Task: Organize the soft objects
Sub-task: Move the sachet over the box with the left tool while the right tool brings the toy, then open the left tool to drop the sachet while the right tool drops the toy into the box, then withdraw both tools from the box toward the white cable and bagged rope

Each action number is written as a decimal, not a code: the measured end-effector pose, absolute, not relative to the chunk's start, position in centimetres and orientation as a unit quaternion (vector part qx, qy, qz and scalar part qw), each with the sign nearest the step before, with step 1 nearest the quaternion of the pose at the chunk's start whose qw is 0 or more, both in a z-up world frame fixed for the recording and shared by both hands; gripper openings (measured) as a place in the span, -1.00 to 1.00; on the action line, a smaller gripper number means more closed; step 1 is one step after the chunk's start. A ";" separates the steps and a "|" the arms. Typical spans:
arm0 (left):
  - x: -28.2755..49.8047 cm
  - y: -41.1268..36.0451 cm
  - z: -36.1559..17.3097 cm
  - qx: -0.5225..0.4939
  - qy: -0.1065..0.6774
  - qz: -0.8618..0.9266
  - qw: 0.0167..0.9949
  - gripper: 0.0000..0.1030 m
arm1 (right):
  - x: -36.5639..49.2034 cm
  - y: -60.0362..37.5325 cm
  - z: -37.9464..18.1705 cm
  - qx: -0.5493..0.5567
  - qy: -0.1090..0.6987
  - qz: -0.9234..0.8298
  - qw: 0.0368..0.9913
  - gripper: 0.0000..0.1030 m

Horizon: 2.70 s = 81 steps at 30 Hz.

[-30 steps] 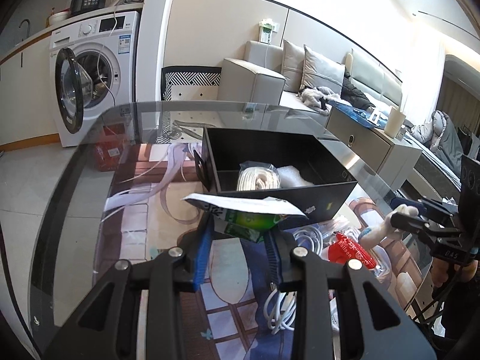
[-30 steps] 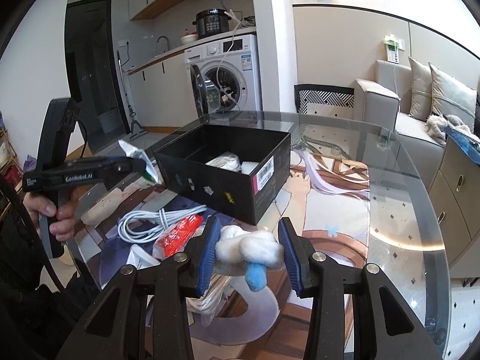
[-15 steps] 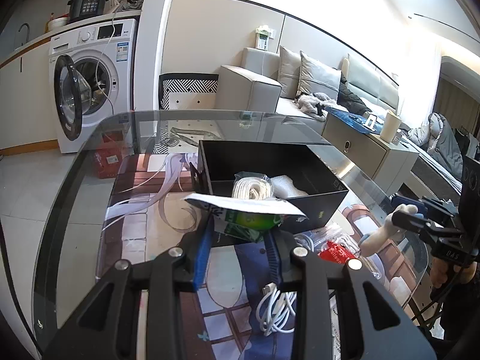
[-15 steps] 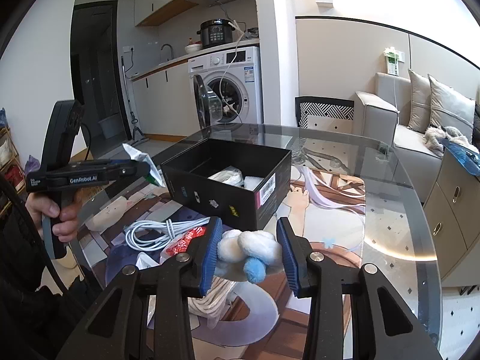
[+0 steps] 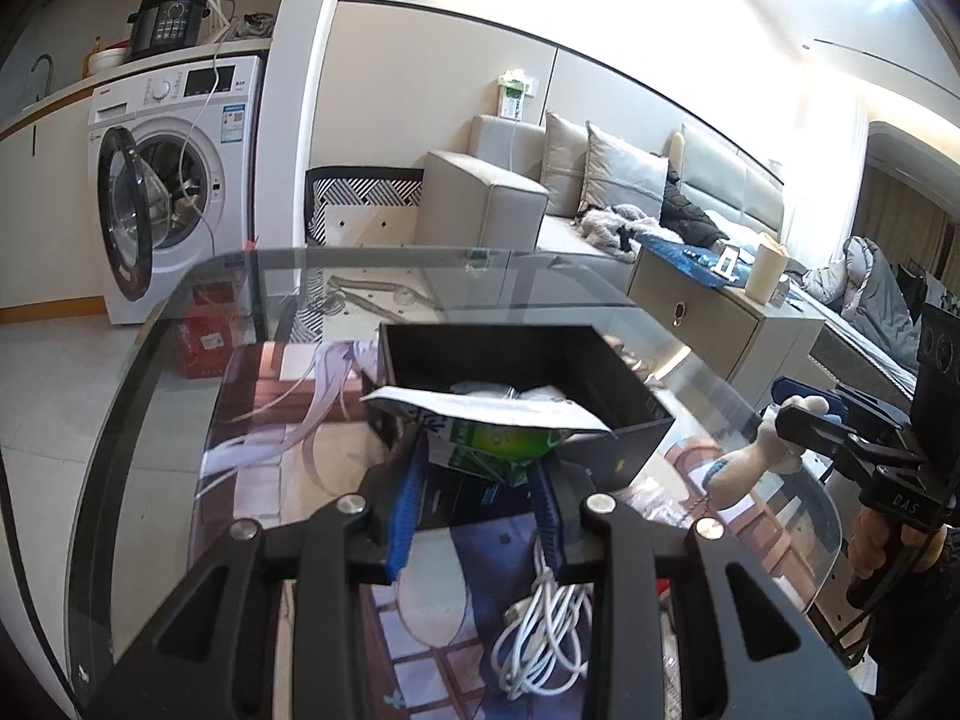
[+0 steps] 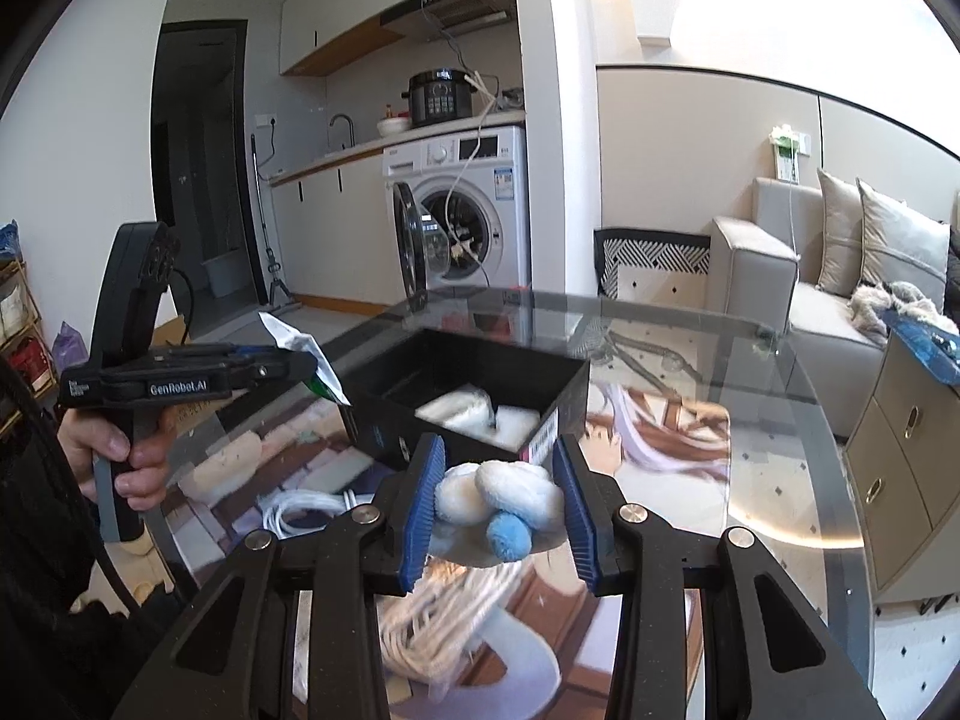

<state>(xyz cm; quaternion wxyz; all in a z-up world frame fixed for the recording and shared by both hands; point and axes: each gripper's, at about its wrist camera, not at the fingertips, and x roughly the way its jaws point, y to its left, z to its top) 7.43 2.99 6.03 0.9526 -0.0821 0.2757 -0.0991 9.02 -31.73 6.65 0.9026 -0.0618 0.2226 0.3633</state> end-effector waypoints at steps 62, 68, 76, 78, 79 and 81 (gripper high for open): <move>8.1 1.4 3.9 -0.012 0.310 -0.042 0.950 1.00 | 11.6 -30.1 1.7 -0.069 0.327 0.277 0.901 0.99; 7.6 1.1 2.8 -0.005 0.323 -0.038 0.946 1.00 | 10.7 -30.0 0.3 -0.073 0.348 0.279 0.892 0.99; 7.1 0.5 1.6 0.003 0.337 -0.042 0.941 1.00 | 9.8 -29.2 -1.9 -0.081 0.383 0.290 0.873 0.99; 7.1 0.3 1.4 0.006 0.341 -0.044 0.939 1.00 | 9.7 -29.0 -2.0 -0.077 0.385 0.292 0.872 0.99; 7.1 0.3 1.4 0.008 0.342 -0.044 0.939 1.00 | 9.7 -28.9 -2.0 -0.074 0.387 0.293 0.871 0.99; 7.2 0.3 1.3 0.011 0.344 -0.044 0.938 1.00 | 9.7 -28.7 -1.9 -0.073 0.388 0.295 0.870 0.99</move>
